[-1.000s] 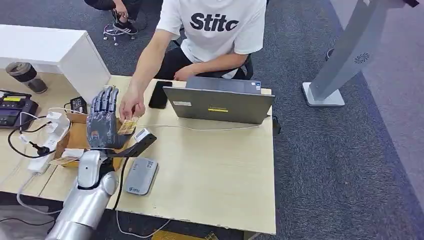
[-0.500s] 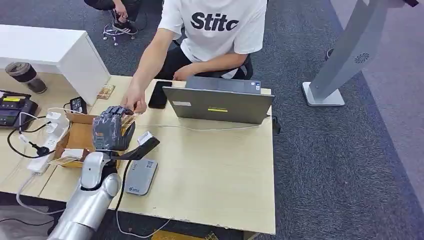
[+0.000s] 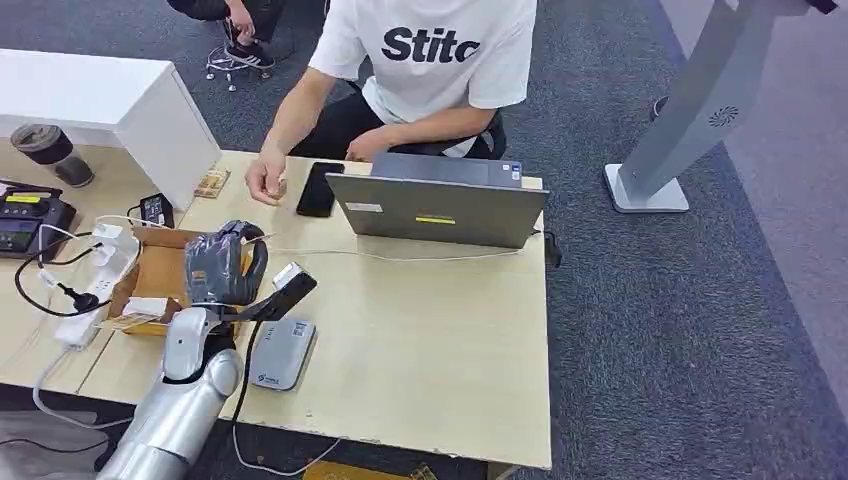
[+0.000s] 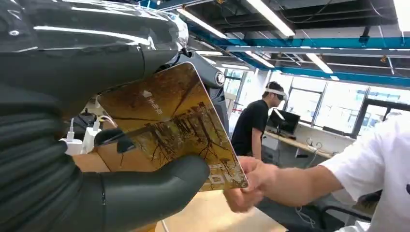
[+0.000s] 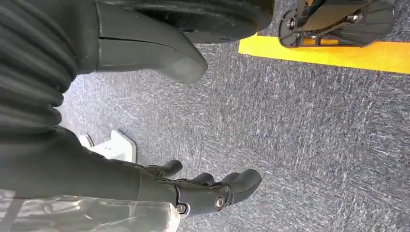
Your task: Pass the card to the sensor for recognition and then transmit it.
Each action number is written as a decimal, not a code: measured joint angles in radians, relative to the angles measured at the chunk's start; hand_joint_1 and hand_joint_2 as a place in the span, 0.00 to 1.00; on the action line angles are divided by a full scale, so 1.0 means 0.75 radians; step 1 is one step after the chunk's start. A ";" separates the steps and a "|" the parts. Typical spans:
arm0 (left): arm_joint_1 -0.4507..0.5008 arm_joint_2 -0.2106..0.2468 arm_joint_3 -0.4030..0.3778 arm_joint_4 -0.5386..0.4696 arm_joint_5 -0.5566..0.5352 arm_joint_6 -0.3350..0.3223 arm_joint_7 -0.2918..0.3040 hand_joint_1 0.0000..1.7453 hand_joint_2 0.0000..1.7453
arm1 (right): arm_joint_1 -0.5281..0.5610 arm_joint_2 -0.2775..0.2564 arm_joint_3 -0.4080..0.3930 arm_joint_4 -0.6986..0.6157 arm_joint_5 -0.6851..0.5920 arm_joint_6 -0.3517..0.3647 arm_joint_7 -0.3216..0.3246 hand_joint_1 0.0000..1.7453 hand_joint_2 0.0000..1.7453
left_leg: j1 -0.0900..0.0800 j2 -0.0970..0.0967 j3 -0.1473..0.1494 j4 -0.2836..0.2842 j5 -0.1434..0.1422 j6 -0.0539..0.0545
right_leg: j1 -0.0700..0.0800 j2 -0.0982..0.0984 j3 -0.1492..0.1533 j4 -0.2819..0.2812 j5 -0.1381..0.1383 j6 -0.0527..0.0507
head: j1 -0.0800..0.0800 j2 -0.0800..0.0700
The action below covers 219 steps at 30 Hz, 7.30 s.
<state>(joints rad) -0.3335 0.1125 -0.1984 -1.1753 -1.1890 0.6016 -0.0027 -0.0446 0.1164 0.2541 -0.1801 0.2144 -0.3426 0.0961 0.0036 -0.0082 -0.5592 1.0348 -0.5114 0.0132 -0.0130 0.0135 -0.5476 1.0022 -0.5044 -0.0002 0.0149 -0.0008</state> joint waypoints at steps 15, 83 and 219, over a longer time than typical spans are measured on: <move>0.024 0.020 -0.020 -0.016 0.087 -0.107 -0.024 1.00 1.00 | 0.004 0.000 -0.011 0.000 -0.018 -0.004 -0.009 0.00 1.00 | 0.000 0.000 0.000 0.000 0.000 0.000 | 0.000 0.000 0.000 0.000 0.000 0.000 | 0.000 0.000; 0.264 0.109 -0.299 -0.224 -0.137 -0.534 0.256 1.00 1.00 | 0.010 0.011 -0.087 0.000 -0.022 -0.019 0.009 0.00 1.00 | 0.000 0.000 0.000 0.000 0.000 0.000 | 0.000 0.000 0.001 0.000 0.000 0.000 | 0.000 0.000; 0.369 0.153 0.162 -0.471 -0.279 -0.035 0.283 0.00 1.00 | 0.009 0.013 -0.190 0.000 0.073 0.019 0.023 0.00 1.00 | 0.000 0.011 0.004 -0.001 -0.003 0.001 | 0.000 0.009 0.002 0.001 -0.001 0.000 | 0.000 0.000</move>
<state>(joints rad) -0.0568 0.2270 -0.0767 -1.5286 -1.3985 0.5753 0.2098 -0.0381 0.1259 0.1114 -0.1801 0.2689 -0.3284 0.1137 0.0037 -0.0003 -0.5561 1.0342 -0.5139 0.0142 -0.0129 0.0204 -0.5465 1.0030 -0.5052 -0.0004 0.0149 -0.0008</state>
